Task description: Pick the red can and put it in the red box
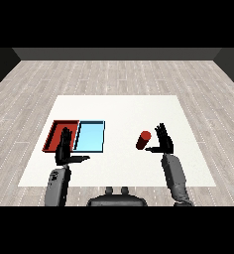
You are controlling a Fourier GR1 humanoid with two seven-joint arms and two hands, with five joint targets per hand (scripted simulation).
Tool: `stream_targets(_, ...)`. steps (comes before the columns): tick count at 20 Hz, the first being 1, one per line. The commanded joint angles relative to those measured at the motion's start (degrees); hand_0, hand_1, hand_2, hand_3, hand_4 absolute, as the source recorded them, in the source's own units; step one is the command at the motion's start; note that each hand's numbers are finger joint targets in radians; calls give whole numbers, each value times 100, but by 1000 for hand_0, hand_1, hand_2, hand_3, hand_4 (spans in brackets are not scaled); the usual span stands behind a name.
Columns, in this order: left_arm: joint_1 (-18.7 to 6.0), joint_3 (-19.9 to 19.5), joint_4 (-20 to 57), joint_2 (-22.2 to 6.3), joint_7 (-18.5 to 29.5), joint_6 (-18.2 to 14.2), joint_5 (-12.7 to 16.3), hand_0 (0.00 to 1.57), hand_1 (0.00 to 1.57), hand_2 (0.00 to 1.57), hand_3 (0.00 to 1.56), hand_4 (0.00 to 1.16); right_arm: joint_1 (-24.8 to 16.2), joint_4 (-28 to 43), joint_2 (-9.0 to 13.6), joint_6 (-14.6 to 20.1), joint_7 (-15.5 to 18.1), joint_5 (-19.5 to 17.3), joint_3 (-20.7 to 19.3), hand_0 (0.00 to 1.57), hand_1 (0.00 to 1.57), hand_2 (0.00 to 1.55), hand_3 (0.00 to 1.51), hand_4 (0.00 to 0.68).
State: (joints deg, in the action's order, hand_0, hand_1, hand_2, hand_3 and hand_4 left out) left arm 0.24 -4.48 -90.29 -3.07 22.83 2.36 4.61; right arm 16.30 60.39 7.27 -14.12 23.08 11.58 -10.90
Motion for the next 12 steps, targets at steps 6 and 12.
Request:
stream_targets(6, 246, -1, -398, -46, -148, 73, 93, 0, 0, 0, 0, 0, 456, -891, -200, 82, 482, -16, 81, 0, 0, 0, 0, 0)
stream_targets(12, 477, 318, -806, 142, -308, -69, -106, 0, 0, 0, 0, 0, 408, -1157, 49, -196, 539, 147, -22, 0, 0, 0, 0, 0)
